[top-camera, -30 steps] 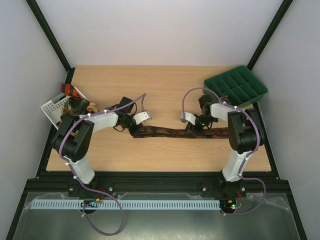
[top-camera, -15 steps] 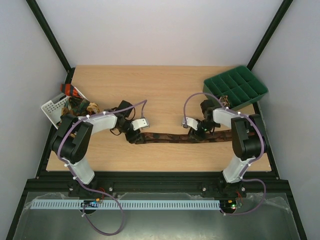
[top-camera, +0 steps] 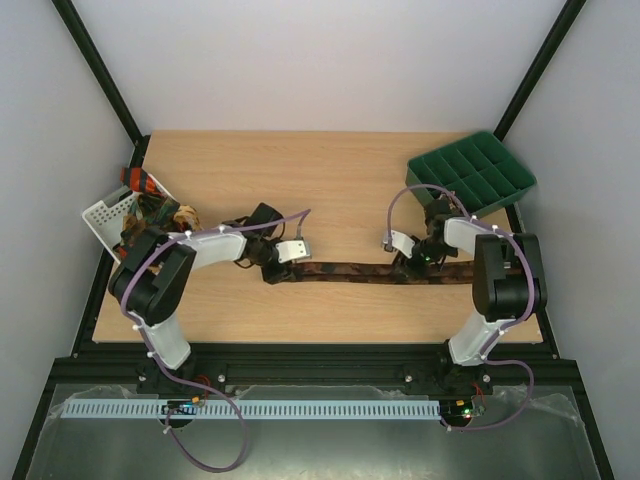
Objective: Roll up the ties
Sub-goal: Flatten out the tie at the center of the board, then smooth out the tie at the center of the board.
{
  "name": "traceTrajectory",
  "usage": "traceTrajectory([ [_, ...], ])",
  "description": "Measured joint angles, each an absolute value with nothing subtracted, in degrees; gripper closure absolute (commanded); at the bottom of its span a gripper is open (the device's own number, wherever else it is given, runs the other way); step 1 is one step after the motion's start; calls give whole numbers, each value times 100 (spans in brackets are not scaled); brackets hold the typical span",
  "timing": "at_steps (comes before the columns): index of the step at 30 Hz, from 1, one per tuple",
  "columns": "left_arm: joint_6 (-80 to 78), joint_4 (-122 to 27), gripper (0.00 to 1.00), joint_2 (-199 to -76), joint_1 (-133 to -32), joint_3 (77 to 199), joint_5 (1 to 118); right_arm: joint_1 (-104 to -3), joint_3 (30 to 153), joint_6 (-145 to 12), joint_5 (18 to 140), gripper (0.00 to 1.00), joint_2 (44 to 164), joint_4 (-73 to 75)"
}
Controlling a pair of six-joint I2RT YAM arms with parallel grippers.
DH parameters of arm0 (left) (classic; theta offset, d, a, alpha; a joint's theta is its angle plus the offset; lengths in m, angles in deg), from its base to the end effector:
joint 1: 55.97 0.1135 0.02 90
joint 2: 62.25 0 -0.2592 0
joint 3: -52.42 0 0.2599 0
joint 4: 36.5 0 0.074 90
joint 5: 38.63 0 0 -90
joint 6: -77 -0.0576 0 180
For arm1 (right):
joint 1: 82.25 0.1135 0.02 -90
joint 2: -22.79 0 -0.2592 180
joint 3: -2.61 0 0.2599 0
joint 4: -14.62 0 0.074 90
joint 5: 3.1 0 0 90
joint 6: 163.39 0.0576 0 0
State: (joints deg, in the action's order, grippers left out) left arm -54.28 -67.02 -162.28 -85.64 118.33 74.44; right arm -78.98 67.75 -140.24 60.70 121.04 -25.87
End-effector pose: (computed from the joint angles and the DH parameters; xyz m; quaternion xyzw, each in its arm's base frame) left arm 0.2796 -0.1853 0.1082 0.5905 0.7530 -0.1723 0.2337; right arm 0.3084 0.0431 0.1075 -0.5802 0.7705 0.1175 0.2363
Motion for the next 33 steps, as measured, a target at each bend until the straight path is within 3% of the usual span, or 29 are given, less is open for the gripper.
traceTrajectory([
  [4, -5417, -6652, 43, -16472, -8815, 12121, 7359, -8202, 6772, -14166, 6105, 57, 12102, -2587],
  [11, -5450, -6757, 35, -16507, -8684, 12232, 7534, -8375, 6639, -14308, 6204, 39, 11860, -2783],
  [19, -5288, -6829, 37, -15933, -8636, 12298, 7844, -8348, 6851, -14295, 5930, 38, 11696, -3454],
  [29, -5282, -6744, 78, -16306, -9110, 12412, 7785, -7675, 6792, -13854, 5694, 50, 11350, -3382],
  [33, -5417, -6894, 86, -16601, -9171, 12418, 7643, -7671, 6687, -13762, 5797, 57, 11543, -3255],
])
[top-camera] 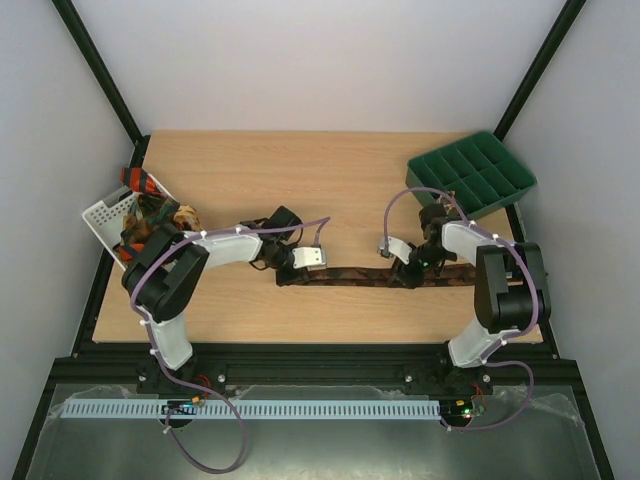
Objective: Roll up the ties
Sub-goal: Smooth out the tie at the center of the board.
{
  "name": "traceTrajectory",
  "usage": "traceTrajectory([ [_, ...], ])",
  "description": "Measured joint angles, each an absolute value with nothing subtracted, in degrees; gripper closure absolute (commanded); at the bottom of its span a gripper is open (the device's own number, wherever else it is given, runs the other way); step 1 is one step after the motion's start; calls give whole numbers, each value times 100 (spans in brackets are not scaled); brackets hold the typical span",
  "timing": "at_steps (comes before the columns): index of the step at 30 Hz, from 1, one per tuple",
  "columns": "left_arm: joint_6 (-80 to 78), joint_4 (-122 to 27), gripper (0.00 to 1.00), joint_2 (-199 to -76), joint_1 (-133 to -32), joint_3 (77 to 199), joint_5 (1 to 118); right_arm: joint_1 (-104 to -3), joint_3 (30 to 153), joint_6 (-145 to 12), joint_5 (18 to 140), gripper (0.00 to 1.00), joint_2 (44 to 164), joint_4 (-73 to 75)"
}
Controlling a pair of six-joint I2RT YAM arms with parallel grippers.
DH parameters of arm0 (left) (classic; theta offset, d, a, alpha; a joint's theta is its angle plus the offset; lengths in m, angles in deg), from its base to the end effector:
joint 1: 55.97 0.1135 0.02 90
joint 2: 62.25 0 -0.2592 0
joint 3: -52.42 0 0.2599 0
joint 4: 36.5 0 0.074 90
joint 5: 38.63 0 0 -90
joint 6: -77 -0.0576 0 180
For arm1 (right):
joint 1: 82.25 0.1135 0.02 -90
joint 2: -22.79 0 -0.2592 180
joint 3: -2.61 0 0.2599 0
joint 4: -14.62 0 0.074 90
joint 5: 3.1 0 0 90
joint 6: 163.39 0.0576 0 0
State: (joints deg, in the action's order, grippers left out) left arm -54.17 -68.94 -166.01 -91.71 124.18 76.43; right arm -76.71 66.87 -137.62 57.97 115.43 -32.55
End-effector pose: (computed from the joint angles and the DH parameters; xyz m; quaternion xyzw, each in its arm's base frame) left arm 0.2751 -0.2280 0.1137 0.6296 0.7157 -0.2011 0.2257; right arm 0.2876 0.0559 0.1284 -0.5752 0.7700 0.1563 0.2276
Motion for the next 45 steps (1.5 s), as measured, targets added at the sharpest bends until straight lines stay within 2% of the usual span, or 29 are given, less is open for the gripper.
traceTrajectory([
  [3, -5572, -6940, 86, -16652, -9167, 12390, 7595, -7671, 6523, -13734, 5955, 64, 11787, -3142],
  [5, -5642, -6947, 79, -16645, -9154, 12383, 7576, -7671, 6512, -13744, 5948, 65, 11807, -3092],
  [6, -5673, -6936, 71, -16628, -9136, 12364, 7565, -7671, 6506, -13742, 5961, 65, 11805, -3063],
  [8, -5756, -6938, 41, -16545, -9108, 12292, 7551, -7671, 6473, -13753, 5961, 64, 11785, -3015],
  [9, -5776, -6980, 34, -16481, -9073, 12248, 7558, -7671, 6436, -13762, 5963, 63, 11748, -2982],
  [12, -5787, -7058, 28, -16179, -8979, 12079, 7576, -7671, 6344, -13788, 5950, 47, 11639, -2932],
  [17, -5758, -6918, 25, -15747, -9117, 11819, 7534, -7649, 6093, -13897, 5992, 16, 11208, -2956],
  [19, -5723, -6792, 22, -15790, -9182, 11793, 7527, -7603, 6038, -13930, 5972, 8, 11009, -2934],
  [22, -5673, -6656, 17, -15948, -9222, 11793, 7503, -7378, 6003, -13865, 5933, 4, 10789, -2759],
  [30, -5644, -6650, 18, -16158, -9182, 11811, 7370, -6101, 5959, -13296, 6033, 4, 10859, -1850],
  [35, -5697, -6709, 16, -16042, -8992, 11758, 7392, -5710, 5962, -13073, 6228, 7, 11248, -1374],
  [38, -5732, -6735, 18, -15989, -8887, 11739, 7405, -5651, 5970, -13032, 6302, 16, 11466, -1183],
  [41, -5747, -6735, 22, -15989, -8828, 11739, 7394, -5636, 6007, -13008, 6374, 31, 11536, -1022],
  [45, -5767, -6722, 33, -15992, -8830, 11714, 7379, -5634, 5970, -12977, 6473, 45, 11545, -829],
])
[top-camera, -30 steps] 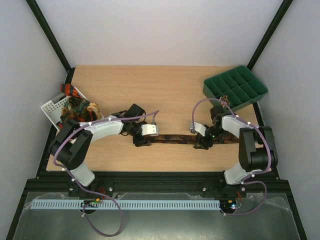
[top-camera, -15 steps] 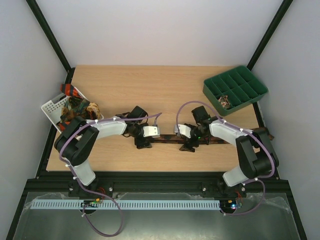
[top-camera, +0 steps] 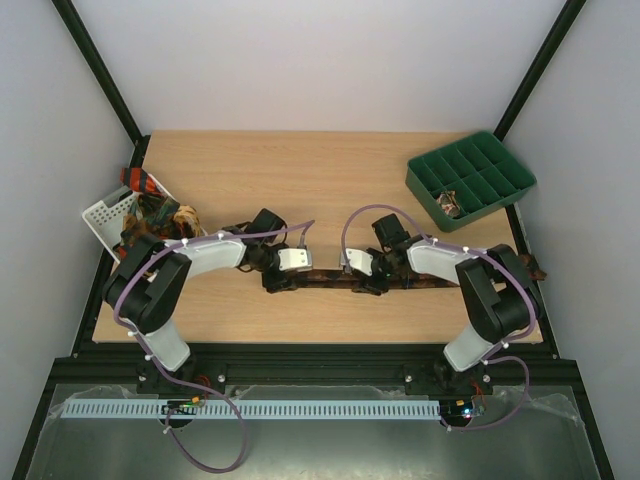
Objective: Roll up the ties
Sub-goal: Smooth out the tie at the center of the board.
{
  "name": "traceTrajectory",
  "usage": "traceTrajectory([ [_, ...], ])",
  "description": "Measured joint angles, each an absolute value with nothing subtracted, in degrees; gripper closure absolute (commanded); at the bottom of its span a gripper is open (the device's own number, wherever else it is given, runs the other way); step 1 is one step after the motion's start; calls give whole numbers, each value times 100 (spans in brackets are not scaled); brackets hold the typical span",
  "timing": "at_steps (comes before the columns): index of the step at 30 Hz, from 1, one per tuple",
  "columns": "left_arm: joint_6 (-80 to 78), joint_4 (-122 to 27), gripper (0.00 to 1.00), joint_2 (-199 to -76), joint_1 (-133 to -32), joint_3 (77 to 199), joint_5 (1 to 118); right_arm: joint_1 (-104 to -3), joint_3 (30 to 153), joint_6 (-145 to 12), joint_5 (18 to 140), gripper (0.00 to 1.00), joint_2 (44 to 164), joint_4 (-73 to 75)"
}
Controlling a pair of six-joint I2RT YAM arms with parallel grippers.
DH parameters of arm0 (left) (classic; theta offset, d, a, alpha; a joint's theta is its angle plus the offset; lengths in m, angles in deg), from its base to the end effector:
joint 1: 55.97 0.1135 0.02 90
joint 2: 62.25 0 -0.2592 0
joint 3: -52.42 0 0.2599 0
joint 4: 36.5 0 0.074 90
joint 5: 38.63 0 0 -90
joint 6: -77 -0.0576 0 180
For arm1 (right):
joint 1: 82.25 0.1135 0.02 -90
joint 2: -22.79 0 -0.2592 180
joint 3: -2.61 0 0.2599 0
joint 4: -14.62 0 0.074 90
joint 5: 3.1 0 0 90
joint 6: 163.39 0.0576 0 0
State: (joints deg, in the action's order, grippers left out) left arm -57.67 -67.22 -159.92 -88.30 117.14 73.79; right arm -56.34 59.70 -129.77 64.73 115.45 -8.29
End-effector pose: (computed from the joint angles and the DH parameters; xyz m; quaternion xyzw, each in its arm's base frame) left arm 0.2664 -0.1946 0.1150 0.6292 0.7199 -0.1642 0.2425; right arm 0.2693 0.1550 0.1127 -0.6607 0.6769 0.1085 0.3058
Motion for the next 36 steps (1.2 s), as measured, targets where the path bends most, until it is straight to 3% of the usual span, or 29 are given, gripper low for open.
traceTrajectory([
  [7, -5817, -6608, 60, -15983, -8830, 11522, 7368, -5618, 5583, -12855, 6525, 59, 11265, -405],
  [11, -5822, -6427, 65, -15946, -8830, 11424, 7355, -5597, 5286, -12796, 6713, 63, 10983, -128],
  [13, -5826, -6383, 62, -15906, -8830, 11371, 7353, -5597, 5205, -12776, 6807, 52, 10891, -62],
  [15, -5843, -6365, 51, -15863, -8844, 11323, 7342, -5599, 5164, -12741, 6890, 30, 10810, -58],
  [17, -5859, -6350, 39, -15797, -8841, 11258, 7335, -5603, 5159, -12704, 6962, 18, 10736, -121],
  [23, -5889, -6416, 26, -15616, -8841, 11166, 7377, -5695, 5234, -12737, 6945, 14, 10688, -504],
  [27, -5863, -6523, 31, -15766, -8841, 11293, 7398, -5804, 5531, -12761, 6844, 24, 11009, -777],
  [32, -5863, -6569, 50, -16125, -8841, 11653, 7442, -6056, 5841, -12905, 6512, 45, 11398, -989],
  [36, -5813, -6593, 64, -16247, -8861, 11802, 7451, -6265, 5854, -13117, 6385, 53, 11436, -1022],
])
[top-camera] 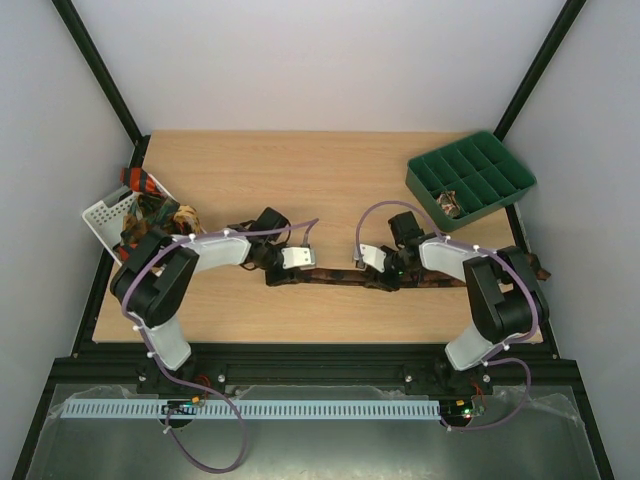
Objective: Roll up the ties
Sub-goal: Smooth out the tie at the center of the board, then pick up the tie from the center of the board.
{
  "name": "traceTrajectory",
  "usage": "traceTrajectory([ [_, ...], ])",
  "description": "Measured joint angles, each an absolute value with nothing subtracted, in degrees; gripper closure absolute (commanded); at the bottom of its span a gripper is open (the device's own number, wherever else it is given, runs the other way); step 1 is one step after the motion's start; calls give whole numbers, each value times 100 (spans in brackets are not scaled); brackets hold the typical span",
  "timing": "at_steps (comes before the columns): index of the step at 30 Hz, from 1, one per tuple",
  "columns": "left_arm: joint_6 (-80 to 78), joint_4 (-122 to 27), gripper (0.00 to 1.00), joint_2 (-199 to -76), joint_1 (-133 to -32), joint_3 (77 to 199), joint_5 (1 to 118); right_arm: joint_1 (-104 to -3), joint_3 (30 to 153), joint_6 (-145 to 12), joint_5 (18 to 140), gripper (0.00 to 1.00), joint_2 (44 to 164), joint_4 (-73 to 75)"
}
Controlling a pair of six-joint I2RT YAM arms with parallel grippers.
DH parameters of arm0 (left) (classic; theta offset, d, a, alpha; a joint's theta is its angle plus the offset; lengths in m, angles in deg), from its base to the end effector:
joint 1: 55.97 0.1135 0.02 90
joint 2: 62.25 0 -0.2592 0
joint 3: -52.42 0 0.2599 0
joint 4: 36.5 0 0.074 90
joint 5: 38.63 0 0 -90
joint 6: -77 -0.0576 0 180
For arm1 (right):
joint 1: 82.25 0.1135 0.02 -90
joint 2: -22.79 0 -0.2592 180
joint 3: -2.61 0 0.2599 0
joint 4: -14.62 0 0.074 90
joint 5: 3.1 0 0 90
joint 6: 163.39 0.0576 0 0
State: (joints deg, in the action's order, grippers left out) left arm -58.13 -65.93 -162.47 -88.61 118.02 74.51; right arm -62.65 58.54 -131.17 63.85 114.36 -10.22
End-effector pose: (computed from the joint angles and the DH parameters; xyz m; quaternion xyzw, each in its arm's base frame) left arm 0.2702 -0.2000 0.1068 0.6344 0.7149 -0.1704 0.2399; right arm 0.2759 0.1222 0.1106 -0.6320 0.7077 0.1009 0.2991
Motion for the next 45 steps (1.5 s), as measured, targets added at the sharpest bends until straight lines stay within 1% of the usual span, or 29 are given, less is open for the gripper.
traceTrajectory([
  [3, -5776, -6617, 68, -16363, -8972, 11953, 7418, -6423, 5850, -13235, 6335, 54, 11442, -1052],
  [6, -5736, -6669, 69, -16483, -9110, 12119, 7359, -6547, 5833, -13327, 6298, 54, 11440, -1063],
  [10, -5712, -6724, 67, -16614, -9241, 12305, 7304, -6788, 5811, -13495, 6219, 54, 11440, -1092],
  [11, -5699, -6726, 67, -16623, -9268, 12320, 7298, -6842, 5811, -13532, 6206, 53, 11440, -1107],
  [12, -5675, -6728, 64, -16632, -9298, 12333, 7296, -6901, 5802, -13578, 6182, 50, 11436, -1118],
  [13, -5660, -6739, 56, -16638, -9313, 12342, 7296, -6943, 5787, -13607, 6177, 43, 11420, -1120],
  [15, -5594, -6754, 34, -16652, -9331, 12370, 7296, -7011, 5750, -13672, 6228, 29, 11344, -1151],
  [17, -5583, -6774, 20, -16643, -9316, 12370, 7302, -7072, 5741, -13670, 6363, 18, 11215, -1284],
  [18, -5585, -6785, 7, -16623, -9298, 12368, 7322, -7083, 5739, -13626, 6414, 14, 11151, -1389],
  [19, -5546, -6827, 2, -16579, -9263, 12353, 7372, -7100, 5741, -13609, 6418, 8, 11073, -1492],
  [20, -5553, -6875, 1, -16516, -9200, 12331, 7436, -7113, 5745, -13581, 6409, 2, 10955, -1614],
  [21, -5513, -6942, 1, -16405, -9091, 12309, 7538, -7118, 5760, -13489, 6365, 1, 10749, -1750],
  [26, -5172, -6971, 1, -15375, -8264, 12265, 8059, -7118, 6228, -12789, 5917, 2, 9886, -2010],
  [28, -4853, -6698, 1, -14768, -7901, 12125, 8316, -7118, 6480, -12217, 5675, 1, 9606, -1898],
  [31, -4211, -5871, 1, -13830, -7471, 11625, 8686, -7118, 6606, -11146, 5343, 1, 9307, -1452],
  [32, -3942, -5489, 1, -13533, -7429, 11345, 8782, -7118, 6606, -10671, 5194, 1, 9254, -1273],
  [34, -3739, -5200, 1, -13203, -7504, 10943, 8942, -7118, 6626, -10062, 4873, 1, 9311, -1100],
  [36, -3850, -5404, 1, -13218, -7683, 10860, 8968, -7118, 6716, -9391, 4442, 0, 9541, -1006],
  [39, -4337, -5979, 1, -13655, -7897, 11135, 8904, -7072, 6904, -8287, 3734, 5, 10129, -801],
  [42, -4805, -6346, 1, -13974, -7950, 11181, 8712, -6884, 6915, -7421, 3406, 11, 10620, -630],
  [43, -4976, -6466, 1, -14068, -7982, 11159, 8587, -6764, 6906, -7174, 3354, 18, 10751, -585],
  [44, -5067, -6518, 1, -14127, -8024, 11135, 8509, -6654, 6890, -6993, 3321, 22, 10843, -532],
  [45, -5153, -6556, 1, -14184, -8094, 11111, 8413, -6512, 6858, -6755, 3286, 31, 10933, -440],
])
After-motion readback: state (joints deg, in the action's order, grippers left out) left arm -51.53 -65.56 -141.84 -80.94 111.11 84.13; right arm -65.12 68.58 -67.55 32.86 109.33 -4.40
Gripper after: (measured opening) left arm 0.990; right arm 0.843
